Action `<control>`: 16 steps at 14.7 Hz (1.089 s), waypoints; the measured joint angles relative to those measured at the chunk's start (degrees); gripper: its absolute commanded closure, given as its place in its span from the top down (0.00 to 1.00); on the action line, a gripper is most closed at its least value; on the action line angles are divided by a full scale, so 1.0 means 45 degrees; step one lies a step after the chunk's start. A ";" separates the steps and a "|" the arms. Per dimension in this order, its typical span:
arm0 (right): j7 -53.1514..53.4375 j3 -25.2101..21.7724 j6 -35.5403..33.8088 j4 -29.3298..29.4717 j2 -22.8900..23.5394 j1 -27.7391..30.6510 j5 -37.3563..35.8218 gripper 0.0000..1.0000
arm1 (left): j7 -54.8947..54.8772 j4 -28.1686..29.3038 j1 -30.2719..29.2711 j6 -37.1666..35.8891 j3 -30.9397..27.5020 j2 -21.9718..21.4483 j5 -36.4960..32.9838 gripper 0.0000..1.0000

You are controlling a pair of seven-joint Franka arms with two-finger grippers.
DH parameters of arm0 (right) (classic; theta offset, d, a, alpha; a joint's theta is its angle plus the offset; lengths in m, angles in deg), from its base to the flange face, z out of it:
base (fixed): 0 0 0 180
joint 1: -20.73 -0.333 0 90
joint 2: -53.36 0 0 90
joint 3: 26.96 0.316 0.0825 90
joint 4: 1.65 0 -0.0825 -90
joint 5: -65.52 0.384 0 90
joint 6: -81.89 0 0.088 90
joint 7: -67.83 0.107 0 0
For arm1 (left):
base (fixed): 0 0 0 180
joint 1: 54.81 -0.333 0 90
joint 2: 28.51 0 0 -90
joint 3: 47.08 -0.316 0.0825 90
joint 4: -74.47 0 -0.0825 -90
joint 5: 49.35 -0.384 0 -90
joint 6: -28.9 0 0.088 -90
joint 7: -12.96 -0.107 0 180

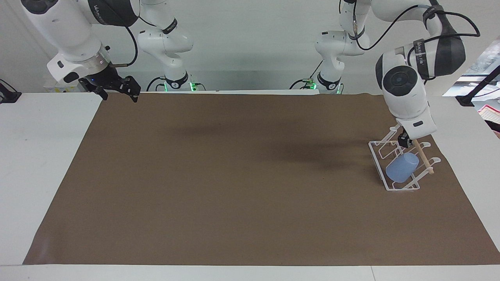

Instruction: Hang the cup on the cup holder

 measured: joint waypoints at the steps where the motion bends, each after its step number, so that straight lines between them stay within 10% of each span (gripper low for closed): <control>1: 0.0000 0.0000 0.0000 0.0000 0.0000 0.0000 0.0000 1.00 | -0.1133 -0.0055 -0.0318 0.0025 -0.0009 -0.0184 0.0856 1.00; 9: 0.0000 0.0000 0.0000 0.0000 0.0000 0.0000 0.0000 1.00 | -0.9422 -0.0107 -0.1720 -0.1138 -0.0064 -0.2544 0.5736 1.00; 16: 0.0000 0.0000 0.0000 -0.0001 0.0000 0.0000 0.0000 1.00 | -1.0391 -0.0542 -0.1475 -0.1479 0.0255 -0.2688 0.6562 1.00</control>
